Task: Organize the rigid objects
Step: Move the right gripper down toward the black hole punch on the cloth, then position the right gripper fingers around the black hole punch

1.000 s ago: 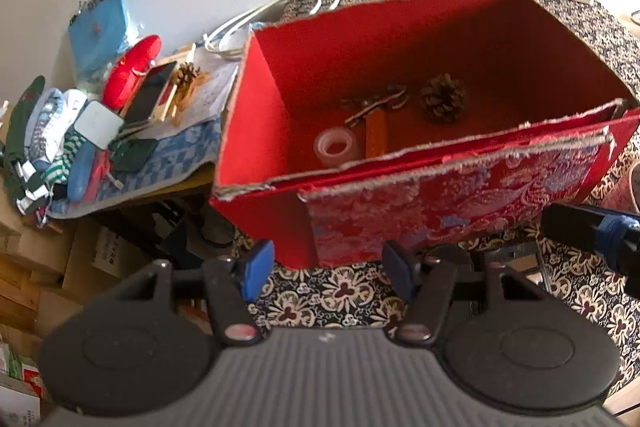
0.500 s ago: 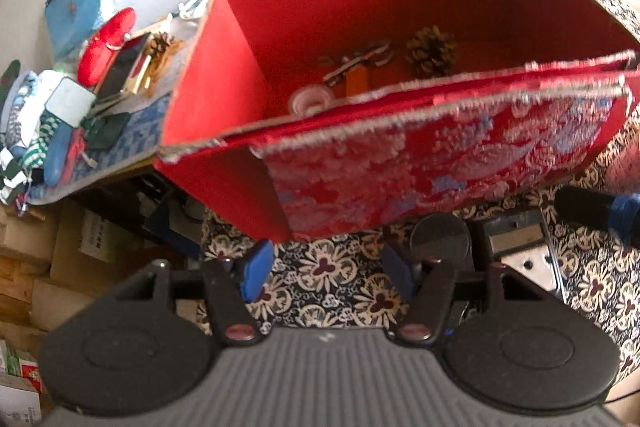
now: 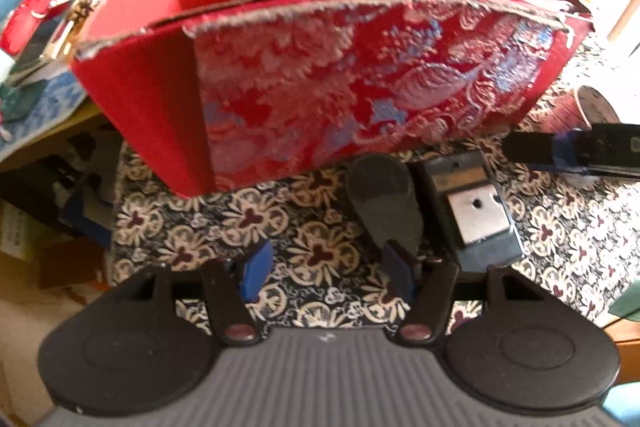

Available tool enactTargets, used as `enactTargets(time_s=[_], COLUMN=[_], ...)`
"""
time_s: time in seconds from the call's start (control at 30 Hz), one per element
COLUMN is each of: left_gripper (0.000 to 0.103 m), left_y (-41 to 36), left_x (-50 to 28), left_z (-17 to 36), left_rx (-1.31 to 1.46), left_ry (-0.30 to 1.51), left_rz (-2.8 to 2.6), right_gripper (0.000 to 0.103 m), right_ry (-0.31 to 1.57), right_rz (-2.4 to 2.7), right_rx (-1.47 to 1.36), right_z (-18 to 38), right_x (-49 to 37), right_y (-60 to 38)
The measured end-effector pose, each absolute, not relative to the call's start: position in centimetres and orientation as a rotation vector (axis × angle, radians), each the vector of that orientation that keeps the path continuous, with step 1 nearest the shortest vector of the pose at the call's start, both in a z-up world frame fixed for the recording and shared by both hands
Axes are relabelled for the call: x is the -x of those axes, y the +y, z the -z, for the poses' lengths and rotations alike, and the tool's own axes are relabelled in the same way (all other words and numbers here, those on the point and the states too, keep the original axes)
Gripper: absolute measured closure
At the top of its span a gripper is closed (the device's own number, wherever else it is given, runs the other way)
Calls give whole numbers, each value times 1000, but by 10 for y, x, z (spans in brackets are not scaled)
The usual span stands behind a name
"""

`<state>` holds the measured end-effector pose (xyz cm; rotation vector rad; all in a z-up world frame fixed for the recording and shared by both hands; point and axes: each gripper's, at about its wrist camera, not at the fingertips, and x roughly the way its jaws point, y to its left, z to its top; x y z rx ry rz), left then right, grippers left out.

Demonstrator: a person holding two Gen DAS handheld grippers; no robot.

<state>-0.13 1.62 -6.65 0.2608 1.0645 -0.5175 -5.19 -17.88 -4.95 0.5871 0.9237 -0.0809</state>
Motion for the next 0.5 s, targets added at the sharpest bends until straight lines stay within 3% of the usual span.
enactTargets(time_s=[0.3, 0.5], left_gripper=[40, 40], left_y=[15, -10], left_x=[19, 19], left_z=[45, 60], left_rx=[-146, -141], left_ry=[979, 1056], left_rz=[780, 899], right_gripper=[88, 88], right_ry=[956, 967], right_rz=[61, 59], right_rx=[-630, -659], right_z=[59, 63], right_x=[43, 45], right_y=[-179, -185])
